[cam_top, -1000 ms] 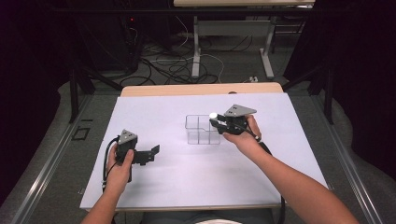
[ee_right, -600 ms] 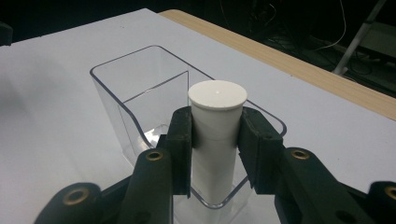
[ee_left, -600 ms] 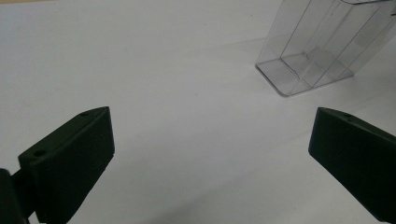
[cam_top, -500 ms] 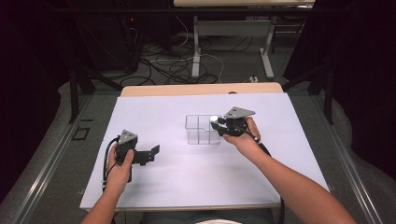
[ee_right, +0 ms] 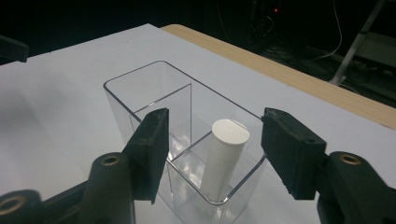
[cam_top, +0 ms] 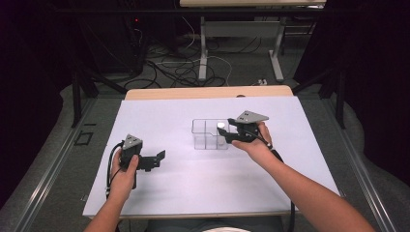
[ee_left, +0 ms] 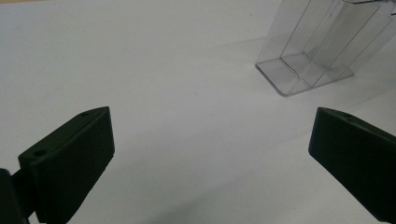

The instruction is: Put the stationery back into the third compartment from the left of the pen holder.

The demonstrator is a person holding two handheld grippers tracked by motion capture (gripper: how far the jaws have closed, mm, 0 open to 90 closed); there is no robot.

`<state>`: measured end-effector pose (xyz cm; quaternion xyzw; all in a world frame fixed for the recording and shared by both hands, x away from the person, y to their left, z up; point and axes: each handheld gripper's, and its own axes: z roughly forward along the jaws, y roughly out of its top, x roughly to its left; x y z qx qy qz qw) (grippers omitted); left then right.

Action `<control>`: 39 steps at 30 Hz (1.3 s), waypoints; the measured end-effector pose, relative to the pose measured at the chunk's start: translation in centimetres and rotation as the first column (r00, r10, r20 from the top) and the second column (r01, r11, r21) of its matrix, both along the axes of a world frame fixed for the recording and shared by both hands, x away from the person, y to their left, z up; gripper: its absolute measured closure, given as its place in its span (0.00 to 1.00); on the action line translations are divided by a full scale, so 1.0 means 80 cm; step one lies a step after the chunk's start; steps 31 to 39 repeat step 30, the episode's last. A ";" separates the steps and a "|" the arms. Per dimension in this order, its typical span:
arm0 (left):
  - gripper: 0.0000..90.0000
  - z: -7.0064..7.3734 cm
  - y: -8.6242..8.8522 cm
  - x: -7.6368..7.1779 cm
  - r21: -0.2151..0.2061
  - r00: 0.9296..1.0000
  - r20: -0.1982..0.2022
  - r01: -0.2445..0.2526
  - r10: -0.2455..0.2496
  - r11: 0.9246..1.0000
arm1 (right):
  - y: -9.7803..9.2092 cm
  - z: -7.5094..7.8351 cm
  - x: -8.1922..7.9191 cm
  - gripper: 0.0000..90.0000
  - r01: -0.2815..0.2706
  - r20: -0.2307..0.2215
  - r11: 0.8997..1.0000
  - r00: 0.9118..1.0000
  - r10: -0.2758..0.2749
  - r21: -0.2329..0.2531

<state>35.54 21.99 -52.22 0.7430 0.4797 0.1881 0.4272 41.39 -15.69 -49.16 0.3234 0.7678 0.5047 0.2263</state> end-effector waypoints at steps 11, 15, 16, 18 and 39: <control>0.00 -0.001 0.000 0.000 0.002 1.000 0.007 -0.003 0.003 1.000 | -0.017 0.009 -0.013 0.31 0.004 0.033 1.000 0.999 -0.004 -0.013; 0.00 -0.001 -0.001 0.000 -0.003 1.000 0.005 -0.006 0.006 1.000 | -0.028 0.010 -0.017 0.27 0.039 0.032 0.999 0.999 -0.040 0.015; 0.00 0.000 0.000 0.000 -0.002 1.000 0.000 -0.004 0.004 1.000 | -0.030 0.010 -0.018 0.26 0.051 0.029 0.999 0.998 -0.051 0.013; 0.00 0.000 0.000 0.000 -0.002 1.000 -0.006 0.001 -0.001 1.000 | -0.037 0.010 -0.020 0.25 0.065 0.036 0.998 0.997 -0.066 0.019; 0.00 -0.001 -0.001 0.000 -0.005 1.000 0.002 -0.010 0.010 1.000 | -0.071 -0.005 -0.033 0.19 0.125 0.010 0.990 0.992 -0.126 0.058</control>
